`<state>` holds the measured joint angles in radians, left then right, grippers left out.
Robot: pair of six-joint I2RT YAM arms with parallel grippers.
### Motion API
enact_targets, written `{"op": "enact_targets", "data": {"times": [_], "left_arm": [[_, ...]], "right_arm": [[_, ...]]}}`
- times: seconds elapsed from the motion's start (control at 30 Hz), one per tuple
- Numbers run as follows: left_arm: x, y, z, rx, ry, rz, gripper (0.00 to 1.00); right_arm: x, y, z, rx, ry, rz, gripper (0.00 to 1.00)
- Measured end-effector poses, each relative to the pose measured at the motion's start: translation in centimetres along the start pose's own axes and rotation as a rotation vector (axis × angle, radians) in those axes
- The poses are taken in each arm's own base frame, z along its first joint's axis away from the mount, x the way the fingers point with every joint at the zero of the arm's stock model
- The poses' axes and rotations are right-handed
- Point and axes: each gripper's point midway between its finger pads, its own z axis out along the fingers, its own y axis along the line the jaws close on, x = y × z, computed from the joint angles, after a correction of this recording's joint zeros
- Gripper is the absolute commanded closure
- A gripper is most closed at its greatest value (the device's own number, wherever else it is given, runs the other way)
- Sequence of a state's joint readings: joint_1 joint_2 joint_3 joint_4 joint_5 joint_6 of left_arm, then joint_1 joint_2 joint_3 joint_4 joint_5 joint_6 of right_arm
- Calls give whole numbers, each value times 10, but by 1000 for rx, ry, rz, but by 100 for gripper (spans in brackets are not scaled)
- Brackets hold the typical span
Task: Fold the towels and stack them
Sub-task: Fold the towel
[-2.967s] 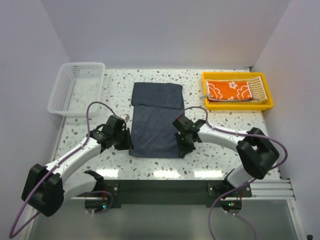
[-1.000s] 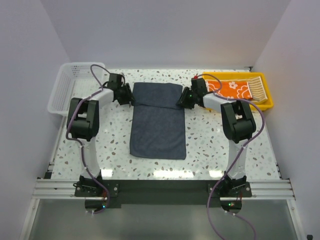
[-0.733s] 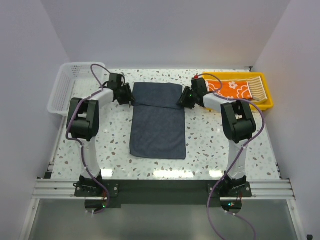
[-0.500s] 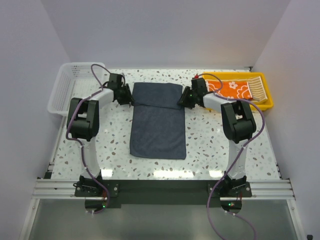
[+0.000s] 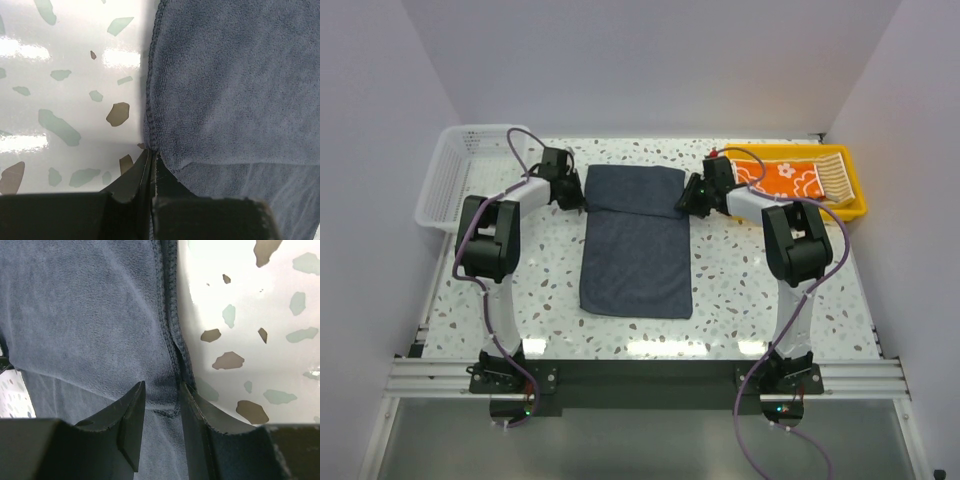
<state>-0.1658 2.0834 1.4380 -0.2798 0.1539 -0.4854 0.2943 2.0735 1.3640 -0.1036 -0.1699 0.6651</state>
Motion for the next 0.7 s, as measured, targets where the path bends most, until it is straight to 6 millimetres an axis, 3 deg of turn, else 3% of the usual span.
{"op": "enact_targets", "data": {"times": [0.7], "left_arm": [[2, -3, -1, 19, 11, 0, 100]], "right_arm": [[3, 1, -6, -10, -1, 15, 67]]}}
